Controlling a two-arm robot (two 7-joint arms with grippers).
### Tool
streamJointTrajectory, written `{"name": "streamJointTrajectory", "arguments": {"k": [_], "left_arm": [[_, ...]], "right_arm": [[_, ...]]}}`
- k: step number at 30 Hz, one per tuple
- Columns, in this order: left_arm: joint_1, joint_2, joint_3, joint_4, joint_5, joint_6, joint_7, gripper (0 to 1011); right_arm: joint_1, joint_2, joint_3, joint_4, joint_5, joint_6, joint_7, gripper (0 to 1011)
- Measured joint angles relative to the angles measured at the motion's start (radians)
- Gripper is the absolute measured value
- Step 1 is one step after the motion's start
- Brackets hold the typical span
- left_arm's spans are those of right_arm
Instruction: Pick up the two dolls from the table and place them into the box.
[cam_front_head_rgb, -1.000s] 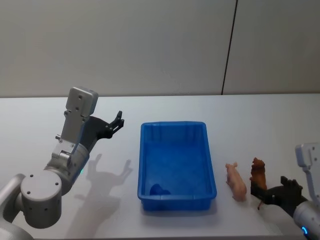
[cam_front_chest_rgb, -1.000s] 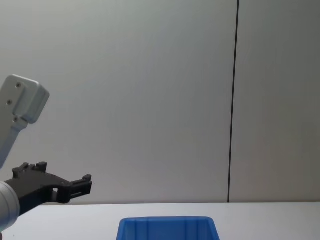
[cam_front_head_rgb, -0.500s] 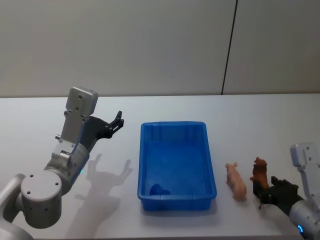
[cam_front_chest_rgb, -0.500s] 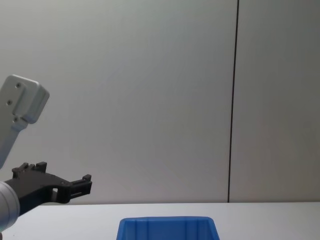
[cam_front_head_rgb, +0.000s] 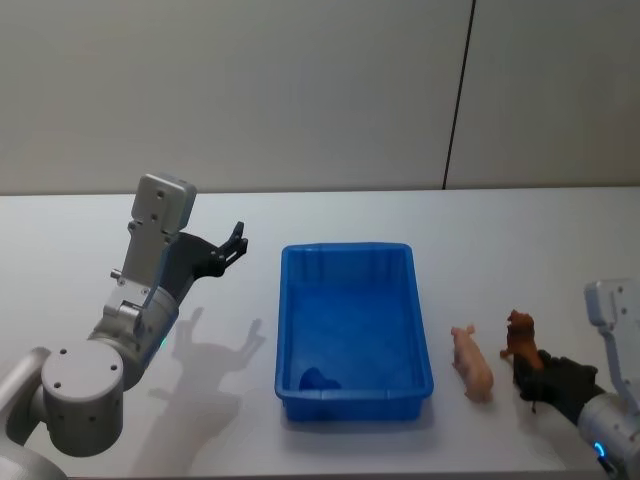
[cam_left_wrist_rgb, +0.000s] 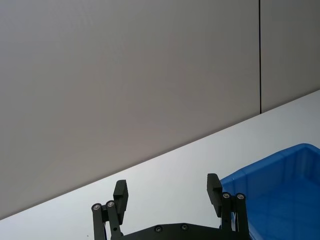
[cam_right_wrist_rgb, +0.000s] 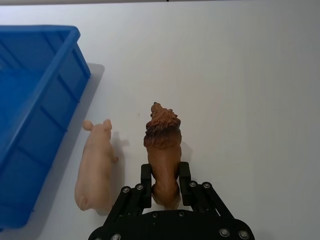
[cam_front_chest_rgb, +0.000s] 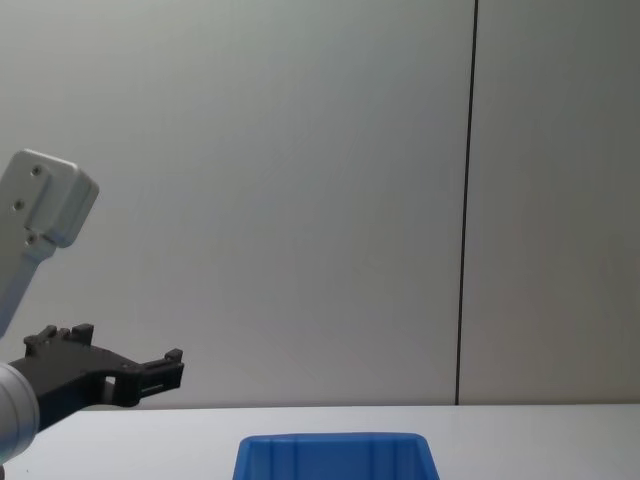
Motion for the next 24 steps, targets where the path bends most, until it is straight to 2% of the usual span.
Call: {"name": "streamJointTrajectory", "arguments": {"k": [13, 24], "left_arm": [[0.0, 0.0, 0.0, 0.0, 0.0, 0.0, 0.0, 1001], [0.0, 0.0, 0.0, 0.0, 0.0, 0.0, 0.0, 1001]], "right_arm": [[-0.009, 0.004, 0.011, -0.059, 0.021, -0.057, 0.014, 307], [-0.006, 0.005, 0.007, -0.117, 0.006, -0.147, 0.098, 309]]}}
